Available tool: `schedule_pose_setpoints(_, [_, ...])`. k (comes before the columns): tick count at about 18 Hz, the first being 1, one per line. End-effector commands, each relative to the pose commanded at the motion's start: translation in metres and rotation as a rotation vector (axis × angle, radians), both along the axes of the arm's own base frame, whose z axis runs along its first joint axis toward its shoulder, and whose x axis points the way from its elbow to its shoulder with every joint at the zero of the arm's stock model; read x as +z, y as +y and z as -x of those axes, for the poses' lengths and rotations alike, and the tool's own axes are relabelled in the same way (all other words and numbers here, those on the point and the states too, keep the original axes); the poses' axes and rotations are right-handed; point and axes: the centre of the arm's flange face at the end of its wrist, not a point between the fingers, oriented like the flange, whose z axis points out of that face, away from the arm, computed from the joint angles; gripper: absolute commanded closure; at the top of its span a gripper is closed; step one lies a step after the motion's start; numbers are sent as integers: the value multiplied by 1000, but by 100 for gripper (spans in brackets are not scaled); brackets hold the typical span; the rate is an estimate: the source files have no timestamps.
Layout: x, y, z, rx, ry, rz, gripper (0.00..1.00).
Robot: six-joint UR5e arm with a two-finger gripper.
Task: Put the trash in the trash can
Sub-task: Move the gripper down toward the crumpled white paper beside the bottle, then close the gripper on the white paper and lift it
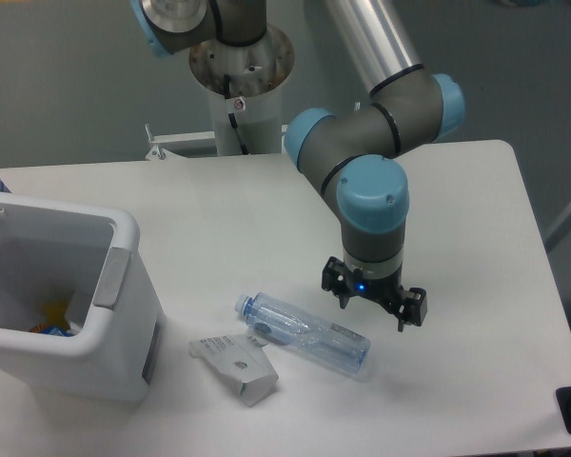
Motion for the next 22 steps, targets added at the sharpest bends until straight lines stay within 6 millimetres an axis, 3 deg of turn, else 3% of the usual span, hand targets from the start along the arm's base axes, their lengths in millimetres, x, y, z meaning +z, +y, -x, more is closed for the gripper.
schedule_pose_setpoints(2, [-13, 7, -13, 54, 19, -43, 0])
schedule_pose_setpoints(8, [-21, 40, -28, 106, 19, -89, 0])
schedule_pose_setpoints(13, [-33, 62, -60, 44, 5, -74, 0])
schedule_pose_setpoints(18, [-42, 77, -72, -38, -7, -73, 0])
schedule_pose_setpoints(22, [-52, 92, -102, -183, -55, -79, 0])
